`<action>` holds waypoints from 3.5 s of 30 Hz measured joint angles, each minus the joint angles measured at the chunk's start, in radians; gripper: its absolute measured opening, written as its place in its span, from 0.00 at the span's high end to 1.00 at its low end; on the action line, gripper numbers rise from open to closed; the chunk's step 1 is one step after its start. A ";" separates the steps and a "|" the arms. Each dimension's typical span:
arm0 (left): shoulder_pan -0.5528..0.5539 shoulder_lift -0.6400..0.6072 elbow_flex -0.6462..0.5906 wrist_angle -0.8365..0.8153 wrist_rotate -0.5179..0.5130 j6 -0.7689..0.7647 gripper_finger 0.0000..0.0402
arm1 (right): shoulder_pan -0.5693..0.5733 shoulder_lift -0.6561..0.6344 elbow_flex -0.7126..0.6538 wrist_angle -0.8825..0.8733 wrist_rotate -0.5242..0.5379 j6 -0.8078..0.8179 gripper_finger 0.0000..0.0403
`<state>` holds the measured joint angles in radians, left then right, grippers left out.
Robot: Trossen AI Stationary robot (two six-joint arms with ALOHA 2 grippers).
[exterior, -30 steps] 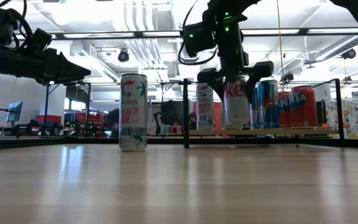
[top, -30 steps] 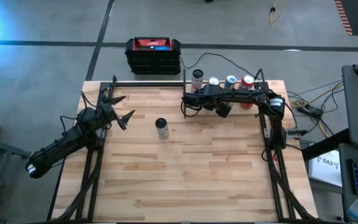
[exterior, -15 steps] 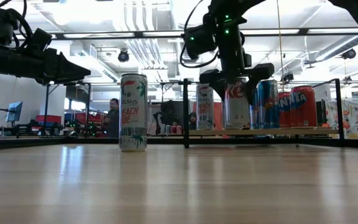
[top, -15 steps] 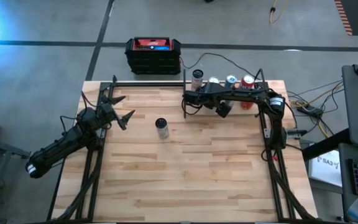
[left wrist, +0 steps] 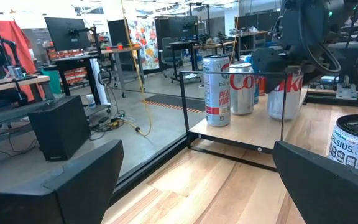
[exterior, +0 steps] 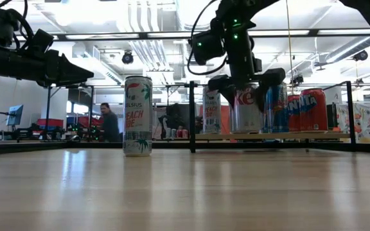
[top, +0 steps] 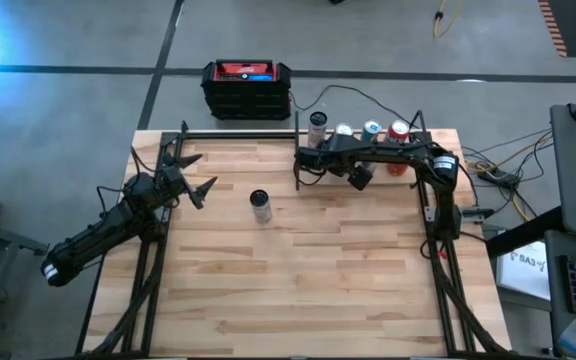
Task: Place canned beverage on shelf
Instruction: Put the red silver soda can on the shelf aligned with the other silver soda can, then put the white pink soda can on the shelf aligned with the other white pink soda can
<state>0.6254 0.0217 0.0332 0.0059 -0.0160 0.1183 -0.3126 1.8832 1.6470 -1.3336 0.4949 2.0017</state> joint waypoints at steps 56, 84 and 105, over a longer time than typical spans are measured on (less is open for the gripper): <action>0.000 0.000 0.000 0.000 0.000 0.000 0.01 | -0.055 -0.001 -0.016 0.058 0.002 -0.252 0.04; 0.000 0.000 0.000 0.000 0.000 0.000 0.01 | 0.025 -0.001 -0.016 0.059 0.082 -0.300 0.01; 0.000 0.000 0.000 0.000 0.000 0.000 0.01 | 0.165 -0.016 -0.015 -0.081 0.086 -0.165 0.01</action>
<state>0.6253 0.0217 0.0331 0.0059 -0.0161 0.1182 -0.1471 1.8676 1.6318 -1.4146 0.5813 1.8368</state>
